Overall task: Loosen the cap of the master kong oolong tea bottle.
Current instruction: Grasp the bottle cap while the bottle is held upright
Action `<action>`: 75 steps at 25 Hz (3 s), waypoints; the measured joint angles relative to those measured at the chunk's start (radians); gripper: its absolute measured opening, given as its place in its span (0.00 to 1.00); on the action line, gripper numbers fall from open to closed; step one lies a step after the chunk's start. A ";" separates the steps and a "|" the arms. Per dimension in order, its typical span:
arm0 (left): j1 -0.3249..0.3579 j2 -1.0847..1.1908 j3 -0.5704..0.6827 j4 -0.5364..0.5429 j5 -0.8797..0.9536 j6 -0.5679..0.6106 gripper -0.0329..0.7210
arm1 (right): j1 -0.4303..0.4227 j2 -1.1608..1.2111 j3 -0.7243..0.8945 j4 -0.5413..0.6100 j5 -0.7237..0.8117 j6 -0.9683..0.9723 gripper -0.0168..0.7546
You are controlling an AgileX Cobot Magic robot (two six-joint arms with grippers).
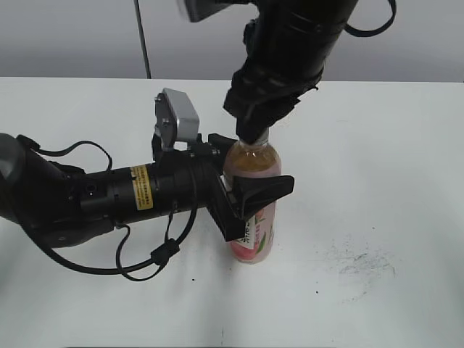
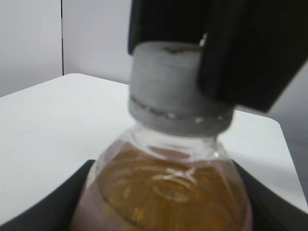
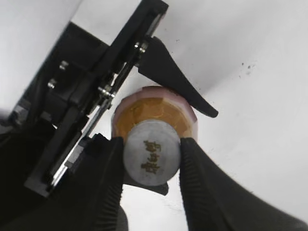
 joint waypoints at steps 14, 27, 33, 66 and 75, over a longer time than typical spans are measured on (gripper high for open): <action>0.000 -0.001 -0.001 0.030 0.005 0.024 0.64 | 0.000 0.000 0.000 0.002 0.004 -0.609 0.37; 0.001 -0.001 -0.001 0.057 0.004 0.037 0.64 | 0.009 -0.003 0.000 0.004 0.008 -1.443 0.37; 0.002 -0.001 -0.002 0.069 0.002 0.038 0.64 | 0.013 -0.005 0.000 0.001 0.011 -1.800 0.37; 0.002 -0.001 -0.008 0.101 0.001 0.051 0.64 | 0.018 -0.008 0.028 -0.011 0.004 0.284 0.62; 0.002 -0.001 -0.008 0.102 0.001 0.051 0.64 | 0.018 -0.008 0.048 -0.018 0.005 0.297 0.50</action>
